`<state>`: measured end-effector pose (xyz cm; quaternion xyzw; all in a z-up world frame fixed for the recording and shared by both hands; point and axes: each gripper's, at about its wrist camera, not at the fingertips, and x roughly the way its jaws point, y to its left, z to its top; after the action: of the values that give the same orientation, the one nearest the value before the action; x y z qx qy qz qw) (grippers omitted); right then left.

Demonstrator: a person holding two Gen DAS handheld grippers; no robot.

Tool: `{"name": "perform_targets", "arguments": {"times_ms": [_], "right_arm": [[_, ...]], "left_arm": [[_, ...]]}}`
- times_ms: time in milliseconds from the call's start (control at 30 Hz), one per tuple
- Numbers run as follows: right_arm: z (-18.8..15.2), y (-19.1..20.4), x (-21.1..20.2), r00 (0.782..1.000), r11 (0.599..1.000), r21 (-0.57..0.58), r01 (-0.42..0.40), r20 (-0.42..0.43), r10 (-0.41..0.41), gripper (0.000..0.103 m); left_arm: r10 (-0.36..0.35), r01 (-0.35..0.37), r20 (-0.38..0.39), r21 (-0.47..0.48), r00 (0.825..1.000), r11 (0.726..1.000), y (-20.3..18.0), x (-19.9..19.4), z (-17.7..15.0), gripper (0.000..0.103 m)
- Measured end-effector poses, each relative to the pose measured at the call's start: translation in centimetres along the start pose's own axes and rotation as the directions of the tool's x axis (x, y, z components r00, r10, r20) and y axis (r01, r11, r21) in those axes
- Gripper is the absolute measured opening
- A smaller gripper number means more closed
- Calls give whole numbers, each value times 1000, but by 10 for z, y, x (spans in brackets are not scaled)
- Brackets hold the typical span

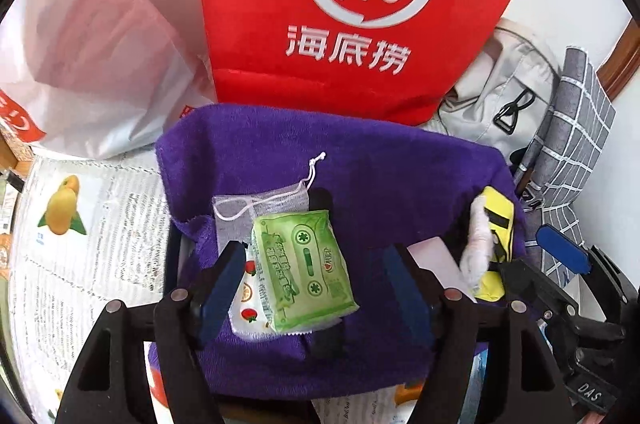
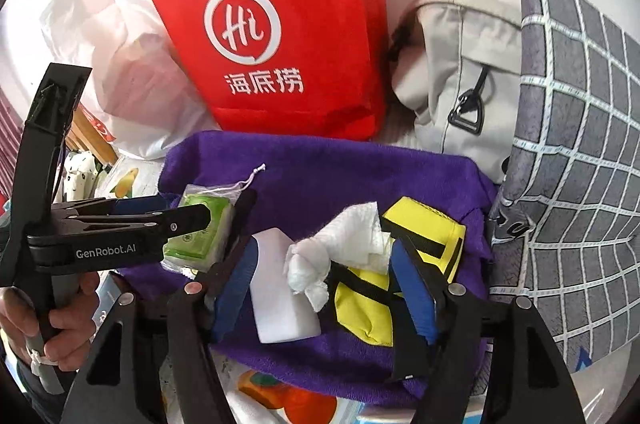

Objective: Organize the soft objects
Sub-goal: 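Open right tool releasing white cloth on towel while left tool releases wipe pack, then withdraw both tools and grasp white glove beside tissue pack with right tool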

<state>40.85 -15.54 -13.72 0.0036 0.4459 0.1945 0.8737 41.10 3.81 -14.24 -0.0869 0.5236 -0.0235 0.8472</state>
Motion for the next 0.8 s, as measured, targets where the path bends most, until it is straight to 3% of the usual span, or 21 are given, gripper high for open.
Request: {"name": "perform_targets", "arguments": {"times_ms": [267, 533, 800], "right_arm": [[-24, 5, -39, 998, 1000, 3, 16, 53, -17, 69], [-82, 20, -73, 1000, 999, -45, 24, 6, -23, 69], [-133, 53, -72, 996, 993, -101, 61, -52, -66, 69]], "left_arm": [[-17, 17, 33, 4, 999, 1000, -11, -39, -12, 71], [-34, 33, 60, 20, 998, 999, -18, -81, -46, 71], [-65, 65, 42, -1, 997, 998, -2, -96, -95, 71]]}}
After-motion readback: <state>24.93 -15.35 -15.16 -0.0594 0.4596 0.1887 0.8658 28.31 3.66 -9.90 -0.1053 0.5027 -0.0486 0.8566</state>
